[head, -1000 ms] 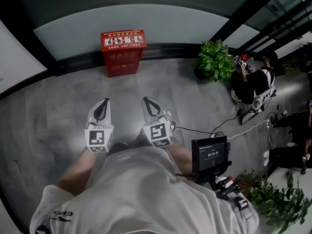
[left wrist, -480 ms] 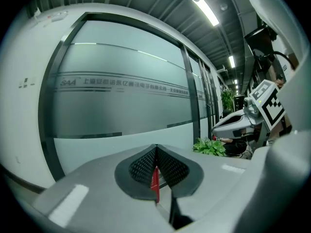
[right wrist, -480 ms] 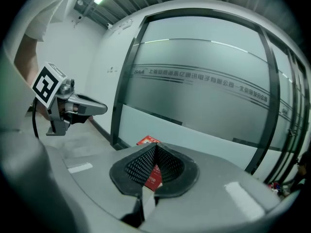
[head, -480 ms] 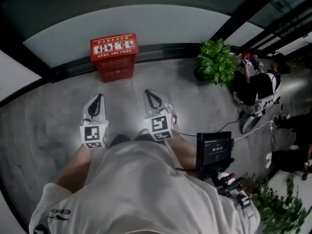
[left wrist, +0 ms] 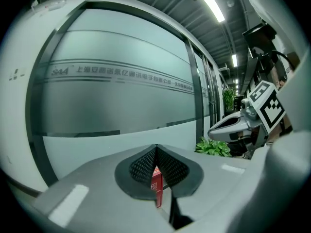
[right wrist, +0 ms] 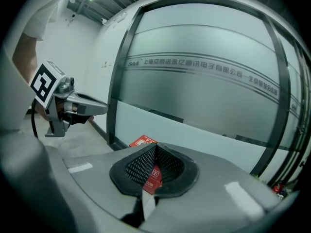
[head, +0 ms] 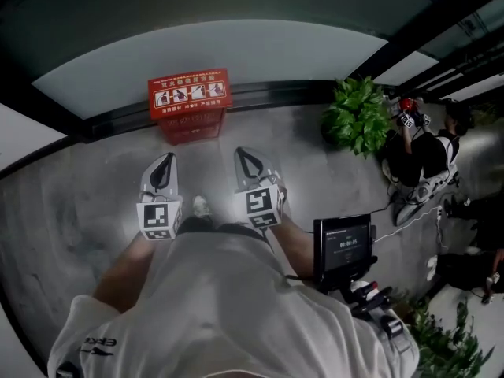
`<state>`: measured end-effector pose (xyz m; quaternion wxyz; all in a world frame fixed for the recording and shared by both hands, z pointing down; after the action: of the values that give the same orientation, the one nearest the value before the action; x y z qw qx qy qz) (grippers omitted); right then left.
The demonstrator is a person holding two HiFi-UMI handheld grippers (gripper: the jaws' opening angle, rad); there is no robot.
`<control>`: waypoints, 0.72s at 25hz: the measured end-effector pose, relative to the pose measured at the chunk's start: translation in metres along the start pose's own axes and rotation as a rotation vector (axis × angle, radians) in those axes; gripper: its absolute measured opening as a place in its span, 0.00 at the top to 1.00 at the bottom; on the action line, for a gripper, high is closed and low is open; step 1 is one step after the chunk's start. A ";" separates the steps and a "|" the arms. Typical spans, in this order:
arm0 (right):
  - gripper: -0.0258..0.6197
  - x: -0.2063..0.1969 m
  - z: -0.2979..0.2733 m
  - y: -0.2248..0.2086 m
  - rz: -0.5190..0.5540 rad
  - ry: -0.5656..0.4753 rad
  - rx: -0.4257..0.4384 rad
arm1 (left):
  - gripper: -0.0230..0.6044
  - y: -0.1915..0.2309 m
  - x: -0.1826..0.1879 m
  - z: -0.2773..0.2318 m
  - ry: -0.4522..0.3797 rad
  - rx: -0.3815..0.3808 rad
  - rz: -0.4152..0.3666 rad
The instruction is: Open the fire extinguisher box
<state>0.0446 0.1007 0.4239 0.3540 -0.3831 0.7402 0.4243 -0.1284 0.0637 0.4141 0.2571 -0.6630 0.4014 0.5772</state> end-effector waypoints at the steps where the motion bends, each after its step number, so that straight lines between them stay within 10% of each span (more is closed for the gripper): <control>1: 0.94 0.004 -0.010 0.000 -0.006 0.009 -0.002 | 0.96 0.006 0.001 -0.007 0.010 -0.015 -0.004; 18: 0.94 0.037 -0.117 -0.010 0.033 0.099 -0.002 | 0.96 0.074 0.009 -0.085 0.068 -0.093 0.008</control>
<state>0.0128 -0.0176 0.4347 0.3093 -0.3919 0.7627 0.4112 -0.1421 -0.0477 0.4312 0.2101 -0.6918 0.3852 0.5735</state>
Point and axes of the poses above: the fingertips, and each gripper's own axes: z backward along the fingers, y to its left, x out of its top, the point moved 2 cm from there along z, backward along the fingers, and after that the axes turned 9 degrees about z, right-handed, at the moved point
